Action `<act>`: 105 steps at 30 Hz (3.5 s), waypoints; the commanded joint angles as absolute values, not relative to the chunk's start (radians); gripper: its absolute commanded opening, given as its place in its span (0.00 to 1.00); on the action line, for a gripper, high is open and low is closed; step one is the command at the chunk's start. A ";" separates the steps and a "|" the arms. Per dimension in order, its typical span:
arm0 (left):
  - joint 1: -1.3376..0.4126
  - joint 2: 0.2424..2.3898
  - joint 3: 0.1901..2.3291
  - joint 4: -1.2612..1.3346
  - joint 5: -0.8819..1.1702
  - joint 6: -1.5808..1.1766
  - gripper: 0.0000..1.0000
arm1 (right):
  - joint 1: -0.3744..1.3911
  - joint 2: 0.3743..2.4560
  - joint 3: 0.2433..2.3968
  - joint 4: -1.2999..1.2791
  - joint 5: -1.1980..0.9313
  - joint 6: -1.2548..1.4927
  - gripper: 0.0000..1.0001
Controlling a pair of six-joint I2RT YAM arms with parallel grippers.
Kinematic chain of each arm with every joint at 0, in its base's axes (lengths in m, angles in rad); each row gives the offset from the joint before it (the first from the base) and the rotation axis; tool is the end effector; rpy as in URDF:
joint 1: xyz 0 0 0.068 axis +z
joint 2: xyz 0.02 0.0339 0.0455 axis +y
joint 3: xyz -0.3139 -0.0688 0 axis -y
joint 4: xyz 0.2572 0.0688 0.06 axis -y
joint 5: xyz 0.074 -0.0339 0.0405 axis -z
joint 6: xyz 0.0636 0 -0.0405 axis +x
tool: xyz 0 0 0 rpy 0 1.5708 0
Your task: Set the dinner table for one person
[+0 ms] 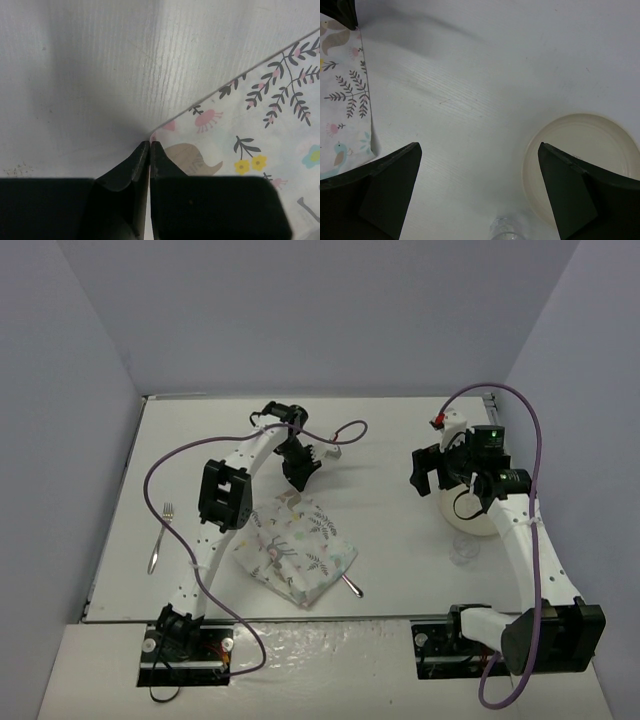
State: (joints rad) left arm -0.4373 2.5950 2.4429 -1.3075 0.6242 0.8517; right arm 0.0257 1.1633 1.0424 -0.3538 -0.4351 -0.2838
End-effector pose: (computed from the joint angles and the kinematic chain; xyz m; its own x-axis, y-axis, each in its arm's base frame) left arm 0.4965 -0.2731 0.1722 -0.2903 0.8096 -0.5101 0.9424 0.1494 -0.2991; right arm 0.2745 0.0339 0.3701 -0.3272 -0.2624 -0.9078 -0.5101 0.8577 -0.0641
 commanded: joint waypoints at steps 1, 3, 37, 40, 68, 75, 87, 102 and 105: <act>-0.448 2.675 2.367 -1.497 0.568 0.821 0.00 | 0.020 1.157 1.052 -0.294 -0.456 -0.268 1.00; -0.448 2.641 2.327 -1.431 0.549 0.781 0.00 | 0.021 1.155 1.054 -0.294 -0.458 -0.265 1.00; -0.437 1.689 1.973 -1.062 0.372 0.495 0.00 | 0.620 1.890 1.688 -0.562 -0.598 -0.454 1.00; -0.434 1.646 1.944 -1.070 0.401 0.506 0.00 | 0.621 1.928 1.766 -0.542 -0.575 -0.495 1.00; -0.209 1.309 1.758 -1.140 0.635 0.576 0.00 | 0.749 2.088 1.774 -0.445 -0.589 -0.607 0.00; -0.187 1.293 1.767 -1.132 0.625 0.571 0.00 | 0.765 2.043 1.756 -0.423 -0.487 -0.595 0.00; -0.183 1.460 2.002 -1.107 0.609 0.516 0.00 | 0.668 1.811 1.801 -0.262 0.021 -0.540 0.00; -0.197 1.250 1.741 -1.402 0.651 0.740 0.00 | 0.719 1.462 1.460 -0.583 -0.335 -0.668 0.97; -0.198 1.216 1.661 -1.390 0.615 0.754 0.00 | 0.726 1.491 1.417 -0.576 -0.315 -0.678 1.00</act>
